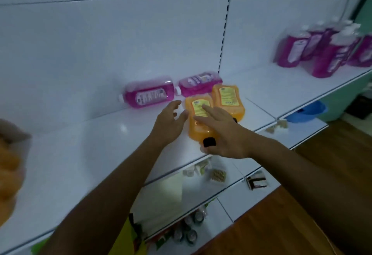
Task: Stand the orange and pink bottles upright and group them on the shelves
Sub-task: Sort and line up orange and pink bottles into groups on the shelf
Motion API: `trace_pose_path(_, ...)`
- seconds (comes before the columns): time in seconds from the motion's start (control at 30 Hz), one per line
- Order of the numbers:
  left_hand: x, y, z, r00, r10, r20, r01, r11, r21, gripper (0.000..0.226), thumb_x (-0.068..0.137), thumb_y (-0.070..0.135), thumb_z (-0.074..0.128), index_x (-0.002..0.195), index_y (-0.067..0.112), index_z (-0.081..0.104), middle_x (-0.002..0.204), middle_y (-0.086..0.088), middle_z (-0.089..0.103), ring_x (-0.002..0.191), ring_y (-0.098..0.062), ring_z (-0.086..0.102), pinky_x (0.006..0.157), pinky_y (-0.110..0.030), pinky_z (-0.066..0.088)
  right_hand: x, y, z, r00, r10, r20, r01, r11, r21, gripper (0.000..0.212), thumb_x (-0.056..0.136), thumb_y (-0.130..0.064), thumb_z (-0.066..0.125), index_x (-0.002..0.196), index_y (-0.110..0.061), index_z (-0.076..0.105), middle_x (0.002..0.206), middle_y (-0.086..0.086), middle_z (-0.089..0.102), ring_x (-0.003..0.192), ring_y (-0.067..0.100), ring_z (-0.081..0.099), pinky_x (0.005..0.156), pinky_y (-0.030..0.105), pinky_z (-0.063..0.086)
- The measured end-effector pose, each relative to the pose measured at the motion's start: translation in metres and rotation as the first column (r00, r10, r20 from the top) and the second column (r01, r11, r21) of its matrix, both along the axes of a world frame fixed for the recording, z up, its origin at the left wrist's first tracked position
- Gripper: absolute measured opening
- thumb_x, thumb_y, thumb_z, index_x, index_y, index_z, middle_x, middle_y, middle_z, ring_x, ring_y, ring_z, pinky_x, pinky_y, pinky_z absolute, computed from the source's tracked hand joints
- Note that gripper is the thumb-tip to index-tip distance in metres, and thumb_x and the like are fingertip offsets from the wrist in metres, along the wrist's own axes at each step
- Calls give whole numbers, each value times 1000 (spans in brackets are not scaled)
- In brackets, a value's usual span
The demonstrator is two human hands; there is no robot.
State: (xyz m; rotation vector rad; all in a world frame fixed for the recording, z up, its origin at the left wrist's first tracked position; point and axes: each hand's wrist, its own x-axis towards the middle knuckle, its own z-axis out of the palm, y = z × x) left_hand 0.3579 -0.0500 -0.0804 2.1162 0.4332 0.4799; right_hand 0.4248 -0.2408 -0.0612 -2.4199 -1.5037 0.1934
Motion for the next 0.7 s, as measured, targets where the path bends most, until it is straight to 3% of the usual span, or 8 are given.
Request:
trace_pose_path(0.1, 37, 8, -1, 998, -62, -25, 59, 994, -93, 48, 96, 38, 53, 139, 19, 44, 139, -3, 51, 122, -21, 53, 100, -37, 46, 17, 4, 2, 996, 78, 33, -76, 995, -62, 82, 81, -44, 70, 148, -36, 23, 161, -6, 1, 147, 26, -3, 116, 49, 14)
trace_pose_path(0.2, 50, 15, -1, 992, -121, -28, 115, 980, -163, 44, 97, 33, 53, 138, 19, 45, 134, -2, 54, 119, -20, 55, 99, -37, 48, 28, 9, 5, 960, 233, 156, -229, 972, -46, 69, 86, -39, 66, 145, -28, 32, 158, 0, 21, 147, 30, 9, 120, 50, 5)
trace_pose_path(0.3, 55, 24, 2, 987, -155, -36, 148, 977, -153, 45, 97, 32, 53, 140, 23, 43, 136, -1, 52, 120, -19, 53, 100, -37, 47, 35, 6, 18, 968, 250, 31, -251, 966, 57, 62, 88, -32, 66, 144, -24, 38, 156, -3, 27, 146, 18, 4, 117, 31, -5)
trace_pose_path(0.37, 59, 26, 6, 984, -170, -45, 160, 972, -169, 42, 98, 32, 52, 138, 25, 45, 136, 0, 52, 120, -17, 52, 101, -36, 46, 40, 6, 30, 971, 226, -82, -214, 969, 126, 60, 88, -32, 66, 142, -30, 40, 153, -13, 30, 141, 5, 5, 113, 26, 9)
trace_pose_path(0.43, 59, 25, 9, 990, -142, -6, 134, 943, -305, 34, 96, 30, 54, 130, 23, 55, 128, -1, 57, 116, -18, 55, 100, -33, 47, 47, 8, 44, 966, 199, -167, -168, 969, 180, 55, 87, -32, 68, 136, -38, 45, 138, -23, 43, 130, -8, 28, 100, 13, 26)
trace_pose_path(0.5, 55, 23, 12, 995, -80, 56, 96, 895, -436, 31, 89, 34, 56, 116, 21, 62, 119, -8, 62, 109, -21, 58, 94, -34, 46, 56, 12, 56, 954, 195, -227, -131, 954, 269, 47, 87, -33, 66, 130, -43, 49, 118, -30, 49, 103, -14, 50, 81, 7, 38)
trace_pose_path(0.63, 28, 21, 13, 989, 91, 118, 9, 752, -660, 28, 82, 24, 54, 105, 19, 68, 105, -12, 67, 98, -27, 61, 92, -39, 50, 68, 38, 76, 917, 273, -291, -91, 853, 513, 25, 94, -34, 55, 119, -37, 60, 103, -36, 59, 102, -6, 57, 82, 14, 45)
trace_pose_path(0.7, 5, 20, 9, 986, 90, 140, 18, 781, -624, 34, 80, 9, 59, 113, 15, 66, 107, -10, 69, 99, -27, 65, 92, -41, 54, 65, 62, 80, 902, 324, -286, -119, 822, 557, 19, 100, -34, 46, 111, -31, 61, 96, -24, 63, 94, -1, 60, 79, 23, 50)
